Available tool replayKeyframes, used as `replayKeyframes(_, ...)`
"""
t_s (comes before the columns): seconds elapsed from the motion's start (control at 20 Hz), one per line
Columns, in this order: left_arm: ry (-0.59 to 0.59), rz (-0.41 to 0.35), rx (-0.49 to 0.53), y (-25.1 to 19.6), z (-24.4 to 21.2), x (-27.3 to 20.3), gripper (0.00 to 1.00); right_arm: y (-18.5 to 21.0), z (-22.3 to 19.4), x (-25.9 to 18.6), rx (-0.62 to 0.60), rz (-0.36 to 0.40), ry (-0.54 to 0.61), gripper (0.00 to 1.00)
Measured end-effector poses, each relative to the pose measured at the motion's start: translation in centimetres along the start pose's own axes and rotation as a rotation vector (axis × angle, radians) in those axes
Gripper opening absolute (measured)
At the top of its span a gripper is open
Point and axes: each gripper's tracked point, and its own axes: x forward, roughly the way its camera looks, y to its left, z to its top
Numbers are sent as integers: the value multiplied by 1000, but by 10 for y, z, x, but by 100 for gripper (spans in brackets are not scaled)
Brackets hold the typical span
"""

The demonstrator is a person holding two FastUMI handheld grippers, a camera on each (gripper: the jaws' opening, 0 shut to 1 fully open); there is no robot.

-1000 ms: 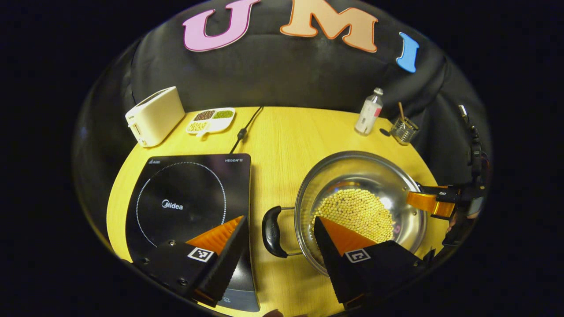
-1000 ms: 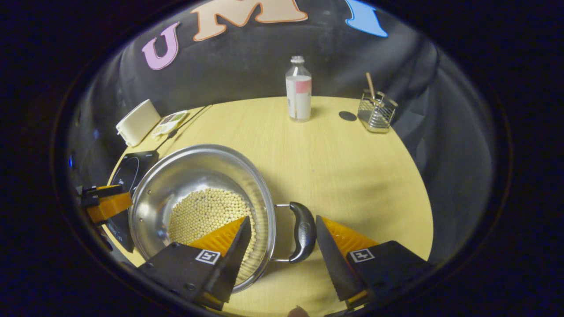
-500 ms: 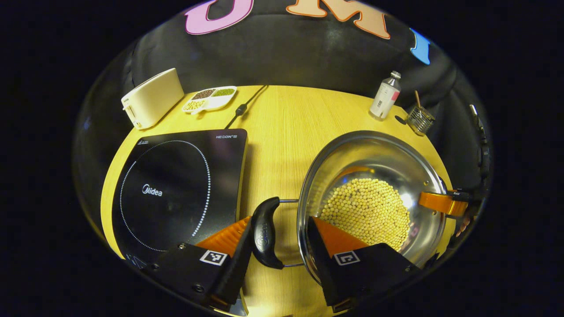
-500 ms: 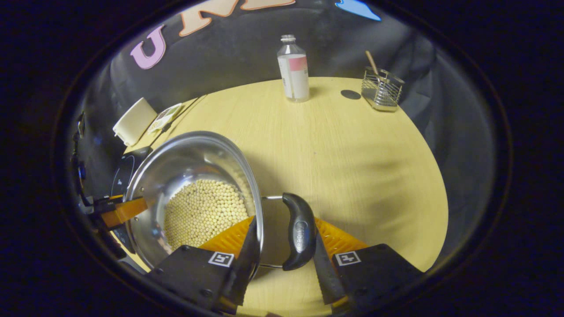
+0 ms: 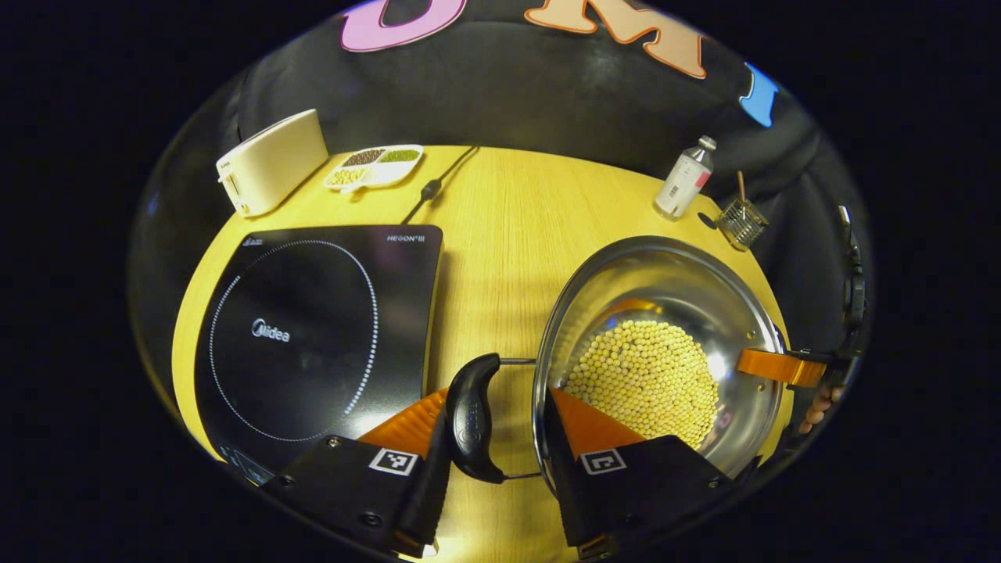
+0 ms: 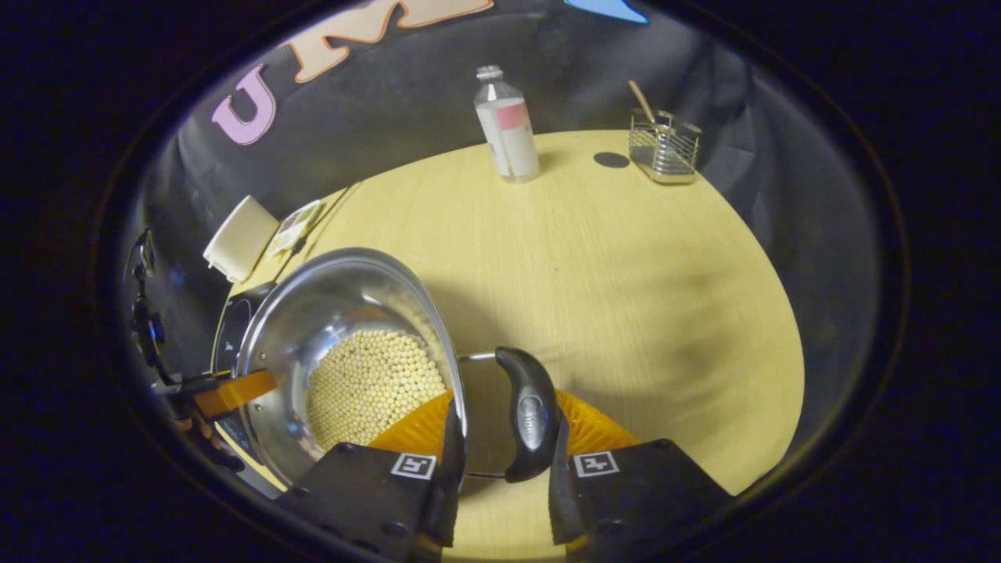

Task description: First push the handle of the pot to place it horizontally, then grasp the pot with both hands and set it on the induction cooktop.

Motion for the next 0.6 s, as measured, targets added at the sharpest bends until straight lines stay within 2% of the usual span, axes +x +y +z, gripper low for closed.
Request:
replayKeyframes(0.1, -9, 7, 11, 7, 8, -14, 61, 16, -2, -14, 17, 18, -2, 45)
replayKeyframes(0.2, -24, 21, 30, 19, 17, -28, 63, 31, 0, -18, 25, 36, -7, 47)
replayKeyframes(0.25, -31, 26, 35, 26, 20, -33, 60, 41, 0, -21, 28, 44, -11, 49)
replayKeyframes(0.3, -37, 29, 39, 35, 24, -39, 63, 51, 0, -22, 28, 50, -13, 44)
replayKeyframes(0.4, -44, 32, 40, 55, 28, -47, 63, 74, -1, -23, 31, 56, -17, 44)
replayKeyframes(0.45, -44, 34, 38, 68, 29, -49, 63, 87, -2, -22, 31, 56, -17, 48)
replayKeyframes(0.6, -47, 21, 37, 109, 35, -55, 63, 133, -10, -21, 37, 45, -24, 48)
